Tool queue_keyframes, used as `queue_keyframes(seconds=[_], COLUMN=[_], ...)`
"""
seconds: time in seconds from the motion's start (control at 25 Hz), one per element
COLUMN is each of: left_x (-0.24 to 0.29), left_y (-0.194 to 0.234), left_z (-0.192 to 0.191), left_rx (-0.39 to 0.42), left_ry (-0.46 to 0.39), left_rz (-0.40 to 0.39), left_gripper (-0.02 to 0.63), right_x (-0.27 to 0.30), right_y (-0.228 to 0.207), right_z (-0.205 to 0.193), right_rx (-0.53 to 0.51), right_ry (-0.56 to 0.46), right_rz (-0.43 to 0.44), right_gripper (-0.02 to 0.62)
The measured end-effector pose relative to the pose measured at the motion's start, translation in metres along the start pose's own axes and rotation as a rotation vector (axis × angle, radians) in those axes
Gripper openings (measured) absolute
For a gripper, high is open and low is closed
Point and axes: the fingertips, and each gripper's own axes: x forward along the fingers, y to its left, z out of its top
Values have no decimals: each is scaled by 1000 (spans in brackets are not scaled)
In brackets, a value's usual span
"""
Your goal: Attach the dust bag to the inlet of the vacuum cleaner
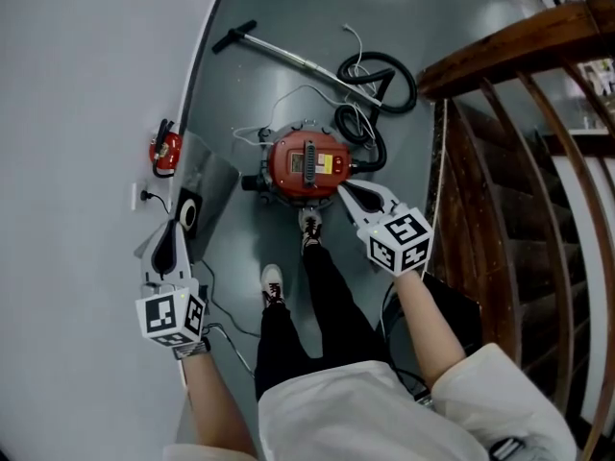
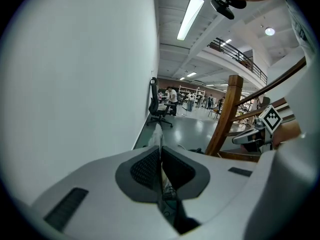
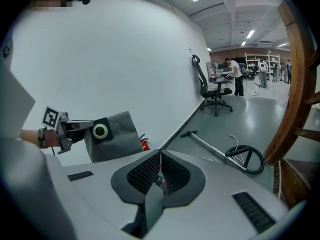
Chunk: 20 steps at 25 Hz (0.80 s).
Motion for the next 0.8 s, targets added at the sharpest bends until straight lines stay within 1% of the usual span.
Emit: queue_keyframes(seconds=[0.44,0.8], left_x=[38,55], left_y=[16,34], left_z=[-33,-68], left_rx=[-50,-75], left_ry=[27,62], left_rz=[39,67], left_gripper=[23,23], right_x=[37,63], right_y=[-22,-31], right_z=[-25,-42], right_rx=[47,31], right_ry=[36,79], right_rz=[24,50], right_gripper=[31,32])
